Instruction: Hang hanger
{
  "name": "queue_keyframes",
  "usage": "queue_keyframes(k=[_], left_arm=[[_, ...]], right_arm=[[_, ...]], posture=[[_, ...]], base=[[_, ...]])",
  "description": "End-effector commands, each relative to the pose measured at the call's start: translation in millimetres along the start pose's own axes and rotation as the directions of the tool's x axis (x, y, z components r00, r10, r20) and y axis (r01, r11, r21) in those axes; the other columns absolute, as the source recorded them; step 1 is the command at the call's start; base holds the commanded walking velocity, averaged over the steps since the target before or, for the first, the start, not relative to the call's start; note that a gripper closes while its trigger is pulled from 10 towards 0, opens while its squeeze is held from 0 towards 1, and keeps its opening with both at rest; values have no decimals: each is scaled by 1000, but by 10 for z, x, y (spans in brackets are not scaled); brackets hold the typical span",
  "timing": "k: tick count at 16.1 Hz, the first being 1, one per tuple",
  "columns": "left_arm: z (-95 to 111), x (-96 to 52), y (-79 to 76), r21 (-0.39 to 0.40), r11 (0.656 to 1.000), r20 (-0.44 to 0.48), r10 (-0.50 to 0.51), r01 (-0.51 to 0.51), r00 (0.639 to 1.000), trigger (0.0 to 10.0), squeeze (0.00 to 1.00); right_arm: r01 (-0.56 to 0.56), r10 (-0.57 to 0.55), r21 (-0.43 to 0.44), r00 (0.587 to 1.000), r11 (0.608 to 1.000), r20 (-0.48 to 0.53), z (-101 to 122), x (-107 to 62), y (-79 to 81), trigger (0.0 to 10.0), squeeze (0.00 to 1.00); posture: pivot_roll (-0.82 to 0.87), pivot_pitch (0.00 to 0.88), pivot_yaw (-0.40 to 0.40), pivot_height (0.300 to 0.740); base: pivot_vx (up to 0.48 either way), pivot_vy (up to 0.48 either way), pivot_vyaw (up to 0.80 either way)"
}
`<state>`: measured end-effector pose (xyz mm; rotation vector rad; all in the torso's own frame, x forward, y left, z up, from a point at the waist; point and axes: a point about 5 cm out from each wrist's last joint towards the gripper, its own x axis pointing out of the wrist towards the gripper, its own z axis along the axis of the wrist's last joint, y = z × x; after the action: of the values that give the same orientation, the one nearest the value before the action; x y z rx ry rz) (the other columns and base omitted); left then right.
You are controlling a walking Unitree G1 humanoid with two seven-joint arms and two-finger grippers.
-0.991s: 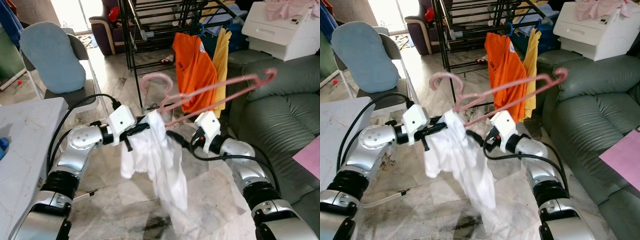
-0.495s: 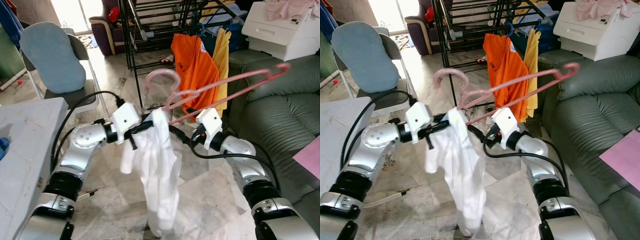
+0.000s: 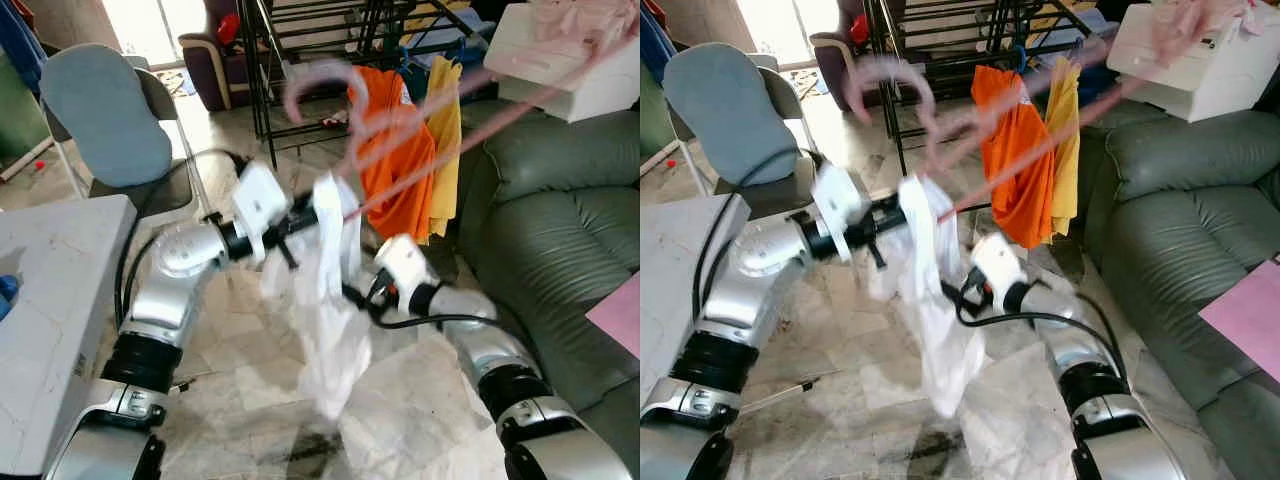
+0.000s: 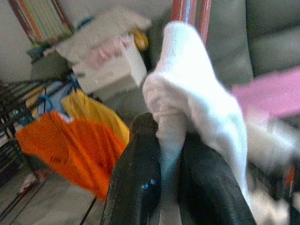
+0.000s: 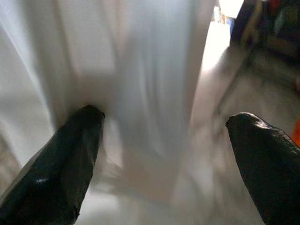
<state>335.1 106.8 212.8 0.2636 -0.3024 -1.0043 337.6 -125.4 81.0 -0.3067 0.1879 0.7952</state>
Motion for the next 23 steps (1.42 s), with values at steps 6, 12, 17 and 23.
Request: queue_keyframes(k=[6, 12, 17, 23], left_arm=[[547, -80, 287, -31, 993, 168, 119, -115, 979, 0, 0], [126, -366, 348, -44, 976, -2, 213, -213, 977, 0, 0], [-417, -748, 222, -116, 958, -202, 235, -262, 951, 0, 0], [-711, -878, -184, -232, 970, -314, -2, -74, 949, 0, 0]], right_arm=[[213, -183, 91, 949, 973, -256, -372, -158, -184, 10000, 0], [514, -489, 70, 843, 855, -225, -232, -475, -724, 0, 0], [807, -804, 101, 589, 581, -85, 296, -914, -1408, 0, 0], [850, -858, 124, 512, 513, 35, 752, -957, -1612, 0, 0]], posture=[[-37, 0, 31, 740], [-55, 0, 33, 740], [-80, 0, 30, 740], [-84, 0, 19, 740]], base=[[0, 0, 0], [0, 0, 0], [0, 0, 0], [0, 0, 0]])
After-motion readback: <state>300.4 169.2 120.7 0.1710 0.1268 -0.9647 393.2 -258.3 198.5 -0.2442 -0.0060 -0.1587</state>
